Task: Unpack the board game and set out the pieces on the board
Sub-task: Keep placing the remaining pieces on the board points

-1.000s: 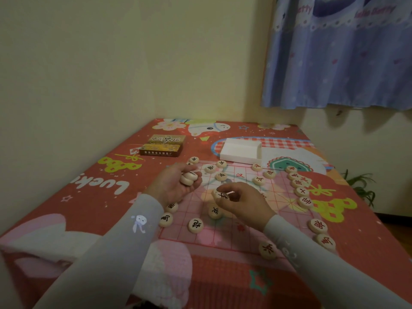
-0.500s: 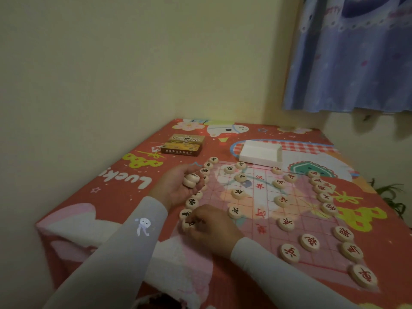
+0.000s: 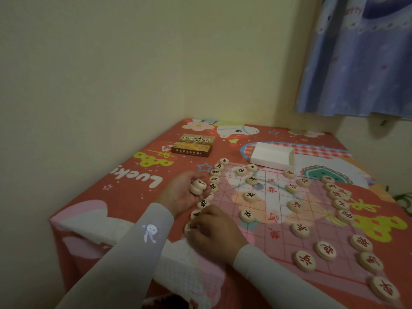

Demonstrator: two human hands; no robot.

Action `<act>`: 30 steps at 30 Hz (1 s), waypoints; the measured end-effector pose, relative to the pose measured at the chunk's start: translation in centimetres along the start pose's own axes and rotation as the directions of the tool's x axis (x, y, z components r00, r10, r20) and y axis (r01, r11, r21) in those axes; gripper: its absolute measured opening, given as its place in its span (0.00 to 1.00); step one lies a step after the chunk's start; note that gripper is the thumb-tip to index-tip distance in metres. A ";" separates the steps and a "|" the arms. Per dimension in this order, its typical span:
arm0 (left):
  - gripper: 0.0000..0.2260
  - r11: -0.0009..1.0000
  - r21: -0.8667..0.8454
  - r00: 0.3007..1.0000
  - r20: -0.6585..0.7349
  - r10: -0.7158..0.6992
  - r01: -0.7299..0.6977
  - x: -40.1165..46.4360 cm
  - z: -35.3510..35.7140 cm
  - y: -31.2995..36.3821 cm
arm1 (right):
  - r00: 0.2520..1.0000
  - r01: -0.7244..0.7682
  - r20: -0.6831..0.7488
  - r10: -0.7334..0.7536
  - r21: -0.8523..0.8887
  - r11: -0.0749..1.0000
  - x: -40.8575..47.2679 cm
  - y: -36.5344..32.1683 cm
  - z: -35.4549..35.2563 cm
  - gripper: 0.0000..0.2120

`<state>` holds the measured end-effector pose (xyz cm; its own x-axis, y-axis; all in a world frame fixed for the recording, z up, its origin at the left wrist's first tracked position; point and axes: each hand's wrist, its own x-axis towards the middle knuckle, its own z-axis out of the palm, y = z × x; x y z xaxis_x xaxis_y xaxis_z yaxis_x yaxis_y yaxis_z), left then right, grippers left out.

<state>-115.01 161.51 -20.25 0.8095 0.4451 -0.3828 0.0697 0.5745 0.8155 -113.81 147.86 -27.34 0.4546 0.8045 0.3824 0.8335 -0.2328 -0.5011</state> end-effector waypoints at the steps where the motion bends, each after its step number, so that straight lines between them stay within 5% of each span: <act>1: 0.04 1.000 0.011 1.000 0.008 -0.009 0.008 0.0 0.2 -0.1 | 1.000 -0.029 -0.012 0.029 0.019 0.999 0.1 0.2 -0.6 0.10; 8: 0.07 0.986 0.157 0.997 0.044 -0.058 0.051 0.5 2.2 -2.1 | 0.913 -0.217 -0.294 0.282 0.236 0.947 0.6 2.7 -5.8 0.02; 18: 0.24 0.956 0.289 0.984 0.149 -0.102 0.055 2.0 6.1 -4.5 | 0.938 -0.213 -0.225 0.265 0.228 0.950 -0.3 4.3 -8.1 0.05; 26: 0.12 0.952 0.288 0.983 0.119 -0.141 0.101 1.9 6.2 -4.6 | 0.893 -0.215 -0.319 0.317 0.317 0.924 -2.1 5.5 -9.7 0.05; 30: 0.12 0.980 0.178 0.987 0.114 -0.109 0.088 1.9 5.7 -4.4 | 0.929 -0.249 -0.219 0.299 0.227 0.941 -3.4 6.0 -10.1 0.05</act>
<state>-110.39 155.93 -22.06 0.8582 0.2984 -0.4177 0.2431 0.4804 0.8427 -107.19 138.20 -23.76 0.7401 0.5578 0.3755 0.6001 -0.2959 -0.7432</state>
